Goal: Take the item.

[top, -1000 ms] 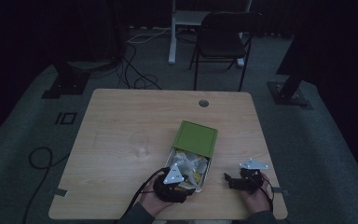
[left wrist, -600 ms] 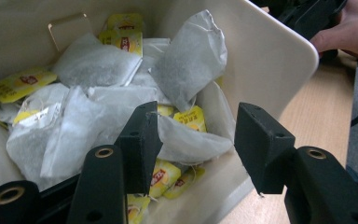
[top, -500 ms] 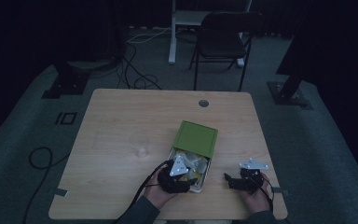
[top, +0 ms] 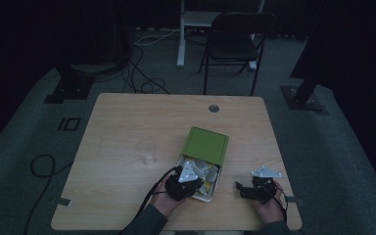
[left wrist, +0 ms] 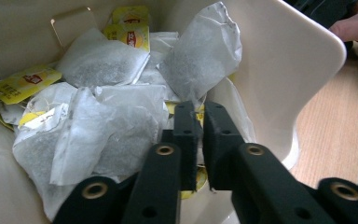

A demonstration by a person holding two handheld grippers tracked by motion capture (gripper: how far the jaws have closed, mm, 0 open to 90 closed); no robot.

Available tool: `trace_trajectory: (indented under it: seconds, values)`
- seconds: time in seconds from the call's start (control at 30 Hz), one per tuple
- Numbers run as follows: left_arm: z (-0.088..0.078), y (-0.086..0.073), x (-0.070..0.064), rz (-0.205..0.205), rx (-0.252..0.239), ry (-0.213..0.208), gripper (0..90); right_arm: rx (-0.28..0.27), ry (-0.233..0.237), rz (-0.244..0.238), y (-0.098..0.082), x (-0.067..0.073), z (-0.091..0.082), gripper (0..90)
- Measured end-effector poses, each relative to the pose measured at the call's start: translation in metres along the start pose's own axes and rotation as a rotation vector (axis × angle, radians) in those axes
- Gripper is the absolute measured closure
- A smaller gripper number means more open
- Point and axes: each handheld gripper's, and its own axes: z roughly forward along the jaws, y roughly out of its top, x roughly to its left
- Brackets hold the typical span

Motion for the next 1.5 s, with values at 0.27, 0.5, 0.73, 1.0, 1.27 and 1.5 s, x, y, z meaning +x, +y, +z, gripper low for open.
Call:
trace_trajectory:
  seconds: [0.27,0.5,0.73,1.0,1.27,1.5]
  values:
    - [-0.012,0.004,0.003,-0.007,-0.029,-0.051,90.0,0.000,0.000,0.000,0.000,0.000,0.000,12.7]
    - [-0.033,0.013,0.005,0.007,-0.071,-0.058,90.0,0.000,0.000,0.000,0.000,0.000,0.000,12.8]
    - [-0.049,0.018,0.006,0.020,-0.089,-0.055,90.0,0.000,0.000,0.000,0.000,0.000,0.000,12.7]
    - [-0.068,0.020,0.009,0.025,-0.096,-0.041,90.0,0.000,0.000,0.000,0.000,0.000,0.000,12.7]
    - [-0.091,0.015,0.015,0.019,-0.111,-0.017,90.0,0.000,0.000,0.001,0.000,0.000,0.000,12.7]
    - [-0.103,0.009,0.023,-0.005,-0.127,-0.003,90.0,0.000,0.000,0.001,0.000,0.000,0.000,12.7]
